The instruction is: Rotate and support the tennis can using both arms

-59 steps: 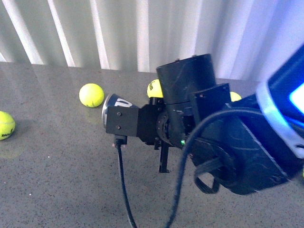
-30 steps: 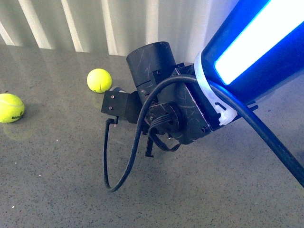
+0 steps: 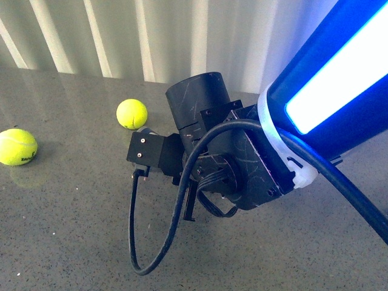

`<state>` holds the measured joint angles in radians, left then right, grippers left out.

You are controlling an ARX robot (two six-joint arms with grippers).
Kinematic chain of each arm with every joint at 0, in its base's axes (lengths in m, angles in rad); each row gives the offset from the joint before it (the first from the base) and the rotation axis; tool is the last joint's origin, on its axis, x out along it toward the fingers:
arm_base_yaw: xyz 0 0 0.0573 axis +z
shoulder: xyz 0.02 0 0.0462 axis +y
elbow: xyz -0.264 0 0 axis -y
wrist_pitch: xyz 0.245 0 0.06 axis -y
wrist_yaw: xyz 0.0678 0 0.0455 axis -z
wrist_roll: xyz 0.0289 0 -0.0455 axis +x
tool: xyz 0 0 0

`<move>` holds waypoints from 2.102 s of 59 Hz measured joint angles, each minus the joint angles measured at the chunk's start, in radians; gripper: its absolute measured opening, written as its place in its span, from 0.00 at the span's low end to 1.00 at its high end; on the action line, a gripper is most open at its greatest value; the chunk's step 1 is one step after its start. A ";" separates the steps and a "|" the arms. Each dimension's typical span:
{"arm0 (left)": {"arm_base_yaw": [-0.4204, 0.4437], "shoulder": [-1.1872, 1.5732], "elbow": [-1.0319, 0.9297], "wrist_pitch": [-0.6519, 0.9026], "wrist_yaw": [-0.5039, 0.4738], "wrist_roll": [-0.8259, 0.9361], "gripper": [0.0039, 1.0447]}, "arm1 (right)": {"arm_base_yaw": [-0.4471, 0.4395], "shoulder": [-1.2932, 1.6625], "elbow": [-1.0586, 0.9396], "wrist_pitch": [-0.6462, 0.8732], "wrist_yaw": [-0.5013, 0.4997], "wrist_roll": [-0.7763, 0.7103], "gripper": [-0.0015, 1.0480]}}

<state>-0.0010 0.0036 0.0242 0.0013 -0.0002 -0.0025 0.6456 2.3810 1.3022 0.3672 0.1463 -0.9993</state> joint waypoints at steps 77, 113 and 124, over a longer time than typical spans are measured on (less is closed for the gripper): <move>0.000 0.000 0.000 0.000 0.000 0.000 0.94 | -0.111 -0.560 -0.578 0.112 -0.025 0.219 0.93; 0.000 0.000 0.000 -0.001 0.000 0.000 0.94 | -0.816 -1.204 -1.051 0.456 0.154 0.489 0.93; 0.000 0.000 0.000 -0.001 0.000 0.000 0.94 | -0.933 -1.406 -1.172 0.537 0.185 0.609 0.93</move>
<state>-0.0010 0.0032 0.0242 0.0006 -0.0006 -0.0025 -0.2874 0.9745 0.1303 0.9039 0.3309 -0.3904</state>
